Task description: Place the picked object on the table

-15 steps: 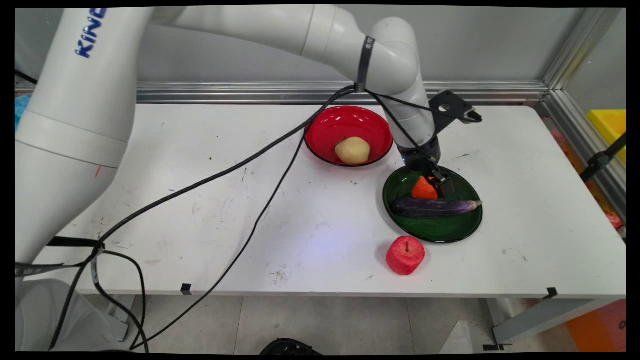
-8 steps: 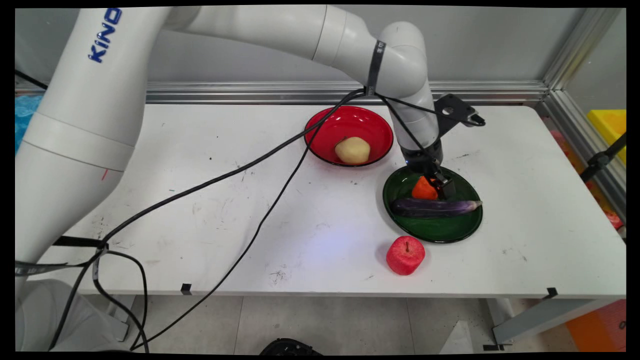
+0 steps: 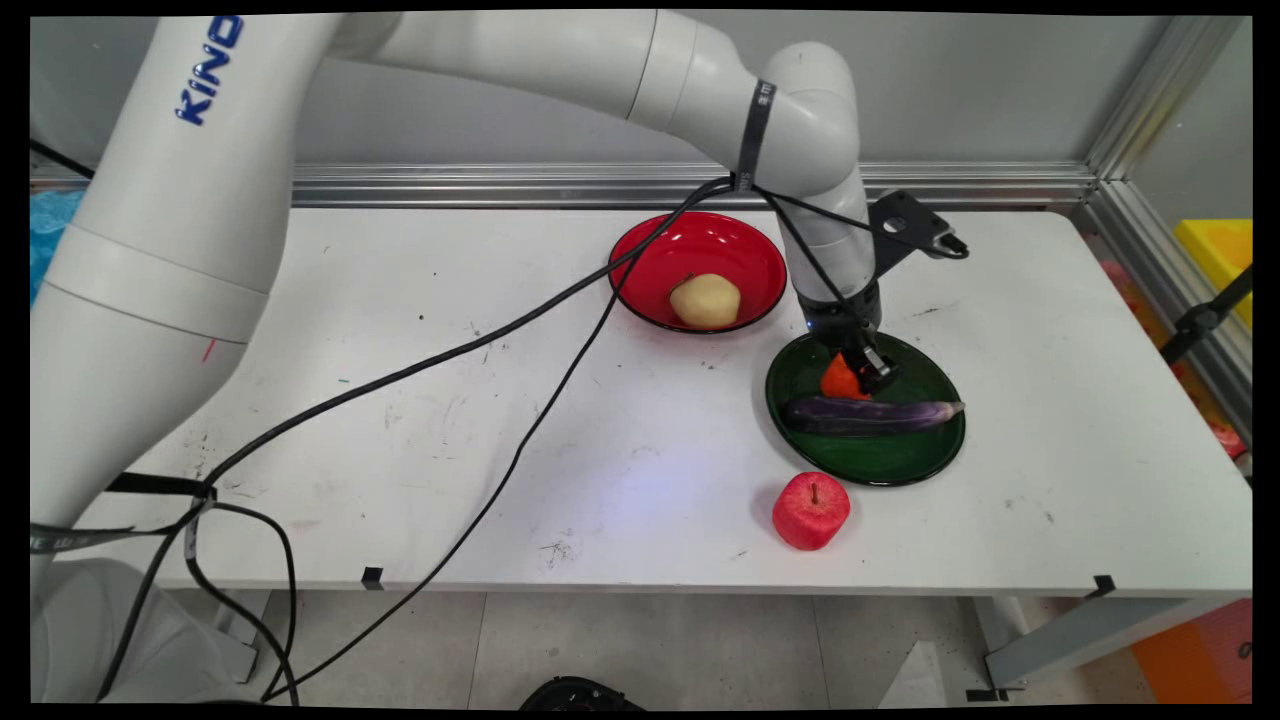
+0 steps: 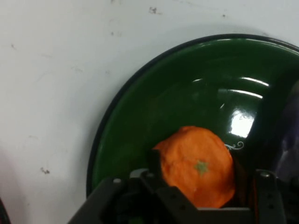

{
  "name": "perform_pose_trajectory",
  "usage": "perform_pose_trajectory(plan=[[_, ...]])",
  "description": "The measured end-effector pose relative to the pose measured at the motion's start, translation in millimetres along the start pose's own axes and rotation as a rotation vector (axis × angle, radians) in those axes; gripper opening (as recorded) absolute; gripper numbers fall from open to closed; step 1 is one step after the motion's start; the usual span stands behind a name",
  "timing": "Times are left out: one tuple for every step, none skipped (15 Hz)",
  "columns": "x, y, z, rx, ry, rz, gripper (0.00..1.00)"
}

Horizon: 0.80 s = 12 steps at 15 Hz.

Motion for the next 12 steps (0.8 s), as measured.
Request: perform_pose_trajectory(plan=[[0.5,0.3,-1.8,0.001,0.003,0.008,0.0],[0.8,0.6,-3.1,0.002,0.005,0.013,0.0],[1.1,0.9,-6.0,0.003,0.009,0.021,0.0],[1.4,0.9,-8.2,0.004,0.012,0.025,0.0],[1.9,1.3,-13.5,0.005,0.02,0.036,0.0],[2.5,1.8,-20.2,0.006,0.031,0.048,0.0],[2.5,2.3,-27.5,0.007,0.041,0.06,0.0],[1.8,2.8,-37.7,0.009,0.052,0.073,0.0],[0.0,2.9,-47.4,0.011,0.06,0.083,0.0],[-2.0,2.6,-54.4,0.013,0.064,0.089,0.0],[-6.1,2.1,-65.1,0.016,0.068,0.1,0.0],[-12.4,0.9,-78.2,0.019,0.072,0.113,0.0]])
